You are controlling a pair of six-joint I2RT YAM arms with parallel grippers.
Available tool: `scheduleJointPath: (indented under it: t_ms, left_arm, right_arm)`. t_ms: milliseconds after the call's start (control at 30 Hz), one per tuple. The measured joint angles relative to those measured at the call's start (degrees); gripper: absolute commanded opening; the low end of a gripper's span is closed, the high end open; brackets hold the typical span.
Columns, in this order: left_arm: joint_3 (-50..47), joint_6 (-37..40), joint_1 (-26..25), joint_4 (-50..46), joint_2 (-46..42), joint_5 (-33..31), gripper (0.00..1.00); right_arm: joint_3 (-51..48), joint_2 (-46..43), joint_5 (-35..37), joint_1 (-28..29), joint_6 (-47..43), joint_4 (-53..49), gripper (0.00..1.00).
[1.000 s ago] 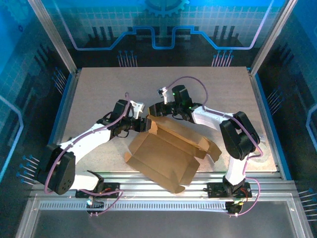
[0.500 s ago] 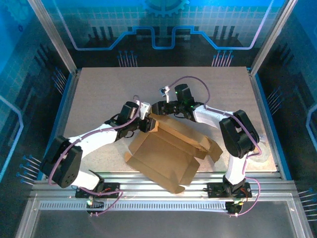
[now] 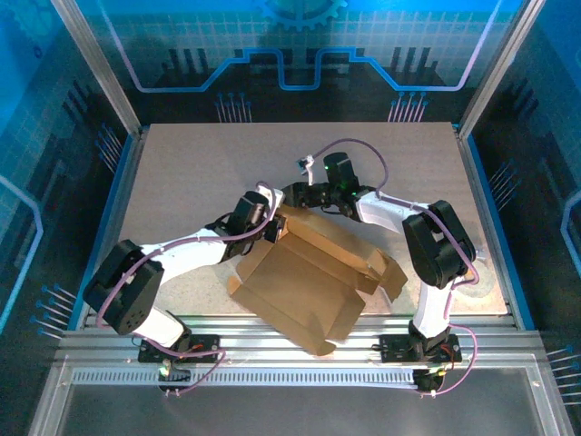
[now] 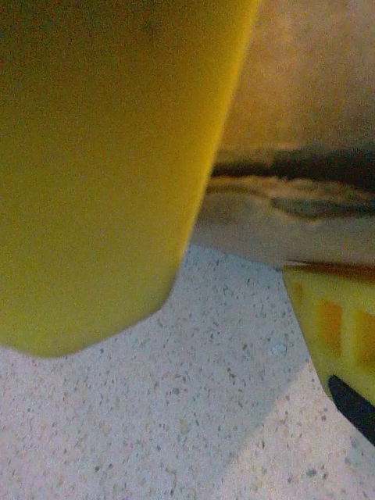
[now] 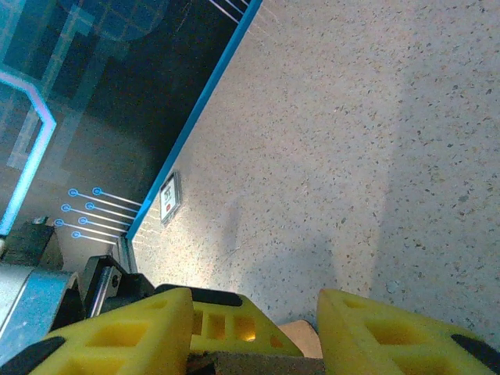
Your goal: Fold the paper box
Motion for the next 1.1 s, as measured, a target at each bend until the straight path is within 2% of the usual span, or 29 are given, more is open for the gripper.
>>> scheduleJointPath:
  t_ms: [467,567,733,867,1100]
  left_arm:
    - [0.00,0.37,-3.50,0.52,0.48,-9.49,0.11]
    - [0.00,0.26,-4.22,0.52,0.55,-11.45,0.17]
    - [0.00,0.07,-4.63,0.72,0.55,-12.90,0.16]
    - [0.00,-0.26,-5.20,0.79,0.55,-13.20,0.20]
    - [-0.72,-1.90,-5.22,-1.86,-1.62,-13.20,0.36]
  right_arm:
    - [-0.07,0.04,0.39,-0.11,0.22,0.22,0.44]
    - [-0.07,-0.20,0.70,-0.11,0.22,-0.24,0.46]
    - [-0.07,-1.27,2.62,-0.11,0.39,-2.51,0.48]
    - [0.20,-2.36,3.72,-0.11,0.37,-6.01,0.50]
    - [1.14,-2.43,4.09,-0.07,0.31,-8.81,0.50]
